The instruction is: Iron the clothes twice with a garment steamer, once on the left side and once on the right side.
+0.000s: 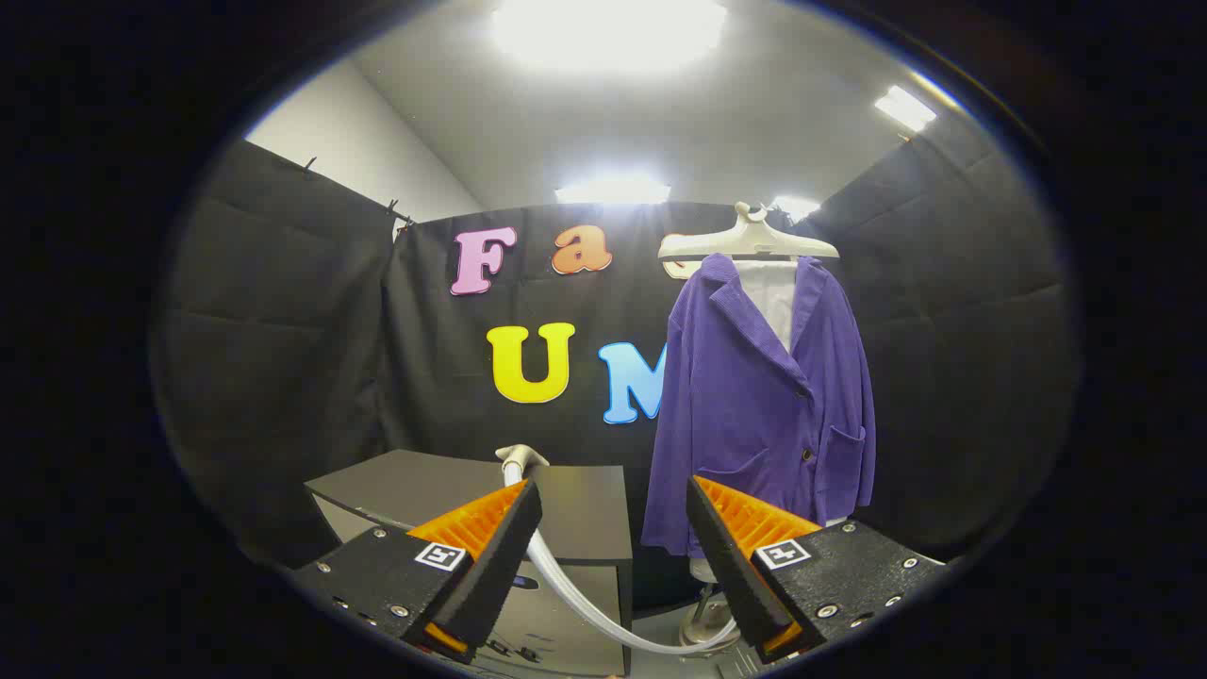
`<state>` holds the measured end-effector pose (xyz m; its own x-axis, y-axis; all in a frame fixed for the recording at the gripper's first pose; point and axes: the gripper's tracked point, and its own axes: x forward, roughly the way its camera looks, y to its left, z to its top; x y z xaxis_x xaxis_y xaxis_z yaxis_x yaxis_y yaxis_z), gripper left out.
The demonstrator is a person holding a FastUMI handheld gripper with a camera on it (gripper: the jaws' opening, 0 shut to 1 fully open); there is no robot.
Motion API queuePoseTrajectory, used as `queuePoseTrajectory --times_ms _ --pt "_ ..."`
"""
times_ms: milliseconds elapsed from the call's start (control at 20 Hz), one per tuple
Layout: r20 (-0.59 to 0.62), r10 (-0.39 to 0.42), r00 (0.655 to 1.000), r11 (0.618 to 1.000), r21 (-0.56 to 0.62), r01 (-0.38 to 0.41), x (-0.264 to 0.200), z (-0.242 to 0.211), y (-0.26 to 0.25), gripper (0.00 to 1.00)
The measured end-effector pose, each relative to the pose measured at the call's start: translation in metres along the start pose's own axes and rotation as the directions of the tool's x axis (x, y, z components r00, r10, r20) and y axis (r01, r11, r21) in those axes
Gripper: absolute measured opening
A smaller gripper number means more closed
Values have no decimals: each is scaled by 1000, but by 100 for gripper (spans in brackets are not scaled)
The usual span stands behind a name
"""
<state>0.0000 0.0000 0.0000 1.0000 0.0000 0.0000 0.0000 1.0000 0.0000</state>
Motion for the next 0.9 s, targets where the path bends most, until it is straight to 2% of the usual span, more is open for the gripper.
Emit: queuePoseTrajectory --times_ms 550,900 --pt "-31 7 999 999 -37 -8 13 -21 24 95" --pt "-79 73 994 995 -69 -79 17 -16 28 95"
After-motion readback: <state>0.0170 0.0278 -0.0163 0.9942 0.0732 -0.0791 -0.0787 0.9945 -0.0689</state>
